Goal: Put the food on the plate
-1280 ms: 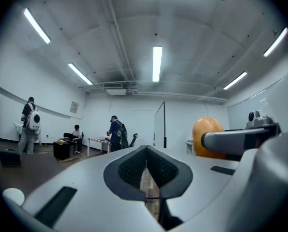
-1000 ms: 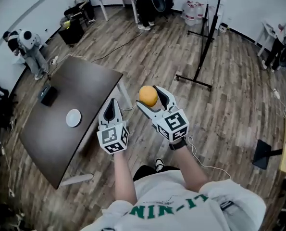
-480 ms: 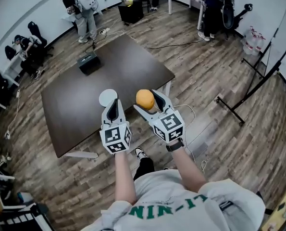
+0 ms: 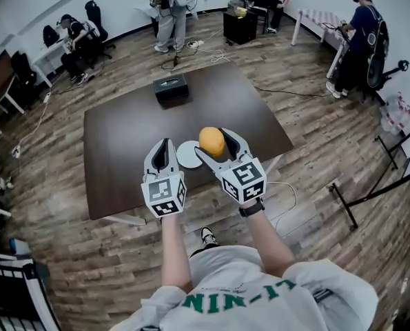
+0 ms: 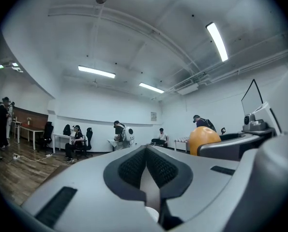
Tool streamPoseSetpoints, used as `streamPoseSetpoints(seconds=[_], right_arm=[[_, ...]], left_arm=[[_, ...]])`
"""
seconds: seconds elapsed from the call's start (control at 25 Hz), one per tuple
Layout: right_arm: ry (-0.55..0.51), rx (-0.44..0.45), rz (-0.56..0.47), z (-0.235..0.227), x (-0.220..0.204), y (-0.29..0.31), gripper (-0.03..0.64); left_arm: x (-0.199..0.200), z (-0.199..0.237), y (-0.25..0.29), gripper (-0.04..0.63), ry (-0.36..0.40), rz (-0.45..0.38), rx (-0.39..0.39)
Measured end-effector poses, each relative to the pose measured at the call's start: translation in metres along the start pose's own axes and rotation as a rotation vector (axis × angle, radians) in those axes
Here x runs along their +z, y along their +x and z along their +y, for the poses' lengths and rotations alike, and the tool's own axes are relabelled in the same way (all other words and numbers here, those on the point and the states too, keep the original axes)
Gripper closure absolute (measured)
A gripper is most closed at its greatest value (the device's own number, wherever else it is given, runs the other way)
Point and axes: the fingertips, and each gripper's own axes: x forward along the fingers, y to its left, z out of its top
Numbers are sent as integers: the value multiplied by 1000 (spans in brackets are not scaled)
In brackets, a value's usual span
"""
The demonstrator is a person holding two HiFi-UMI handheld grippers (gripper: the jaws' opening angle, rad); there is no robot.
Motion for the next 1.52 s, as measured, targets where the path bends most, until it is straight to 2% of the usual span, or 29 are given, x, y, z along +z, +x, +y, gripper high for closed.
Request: streamPoseSetpoints(seconds=[0.12,0.2,0.32,0.44,0.56,0.72,0.96,1.08,1.52], right_arm=[[6,30,2,7,-3,50,259],[-1,27,-5,8,-3,76,259],[2,9,-9,-4,-4,103,259],[-2,4,47,-20,-20,129,258],[16,13,111,-34,-45,154,258],[99,76,190,-46,-80,198,258],[93,115,311,-70,-130,238,258],[93,136,375,-72,-162,255,258],[117,224,593,-63,-265,284,258]], left_arm=[[-8,51,14,581,2,13,56],[-17,73,25,581,2,30,39],[-30,84,41,581,6,37,1],[-48,90,61,581,-14,58,-2],[-63,96,87,581,-29,76,-9],[-76,108,127,581,-36,102,-23],[-97,109,172,581,-55,132,-18],[-112,115,188,581,-45,152,-15],[-163,139,216,581,-96,238,34]])
